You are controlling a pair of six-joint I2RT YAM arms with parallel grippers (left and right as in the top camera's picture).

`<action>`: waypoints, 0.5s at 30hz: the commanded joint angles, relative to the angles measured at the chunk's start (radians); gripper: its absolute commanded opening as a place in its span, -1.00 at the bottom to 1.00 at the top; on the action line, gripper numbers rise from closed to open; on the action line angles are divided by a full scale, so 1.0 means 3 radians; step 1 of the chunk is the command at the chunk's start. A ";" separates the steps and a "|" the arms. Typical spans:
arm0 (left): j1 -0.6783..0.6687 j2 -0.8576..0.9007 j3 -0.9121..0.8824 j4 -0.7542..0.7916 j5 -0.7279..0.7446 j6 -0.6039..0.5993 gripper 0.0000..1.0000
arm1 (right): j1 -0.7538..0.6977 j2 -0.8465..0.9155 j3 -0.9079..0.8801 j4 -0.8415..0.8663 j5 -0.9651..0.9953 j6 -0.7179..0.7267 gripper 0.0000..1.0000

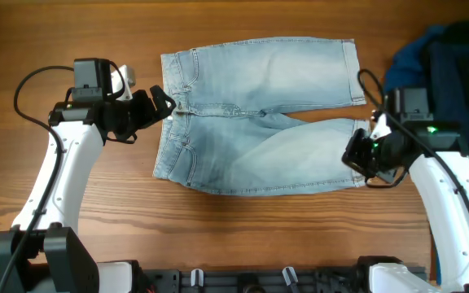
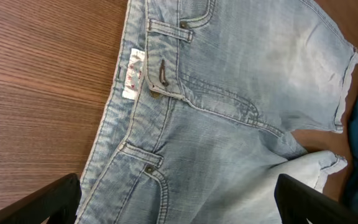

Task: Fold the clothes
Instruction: 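Move the right gripper to the lower leg hem and grasp it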

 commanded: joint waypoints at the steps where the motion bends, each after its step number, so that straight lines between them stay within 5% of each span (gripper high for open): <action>1: 0.0000 -0.0018 0.0029 0.0000 0.0038 0.0018 1.00 | 0.0282 -0.0052 -0.0100 -0.0011 -0.0100 0.0148 -0.92; 10: 0.0000 -0.0018 0.0028 0.0000 0.0038 0.0018 0.99 | 0.0643 -0.0050 -0.0177 0.0100 0.0364 0.0566 -0.82; 11: 0.0000 -0.0018 0.0029 0.0000 0.0038 0.0018 0.99 | 0.0642 -0.0046 -0.0201 0.0151 0.0383 0.0576 -0.72; 14: 0.0000 -0.0018 0.0028 0.0000 0.0038 0.0019 0.99 | 0.0632 -0.0042 -0.0347 0.0285 0.0601 0.0909 0.19; 15: 0.0000 -0.0018 0.0029 0.0000 0.0038 0.0018 1.00 | 0.0610 -0.0041 -0.0409 0.0345 0.0632 0.0932 0.22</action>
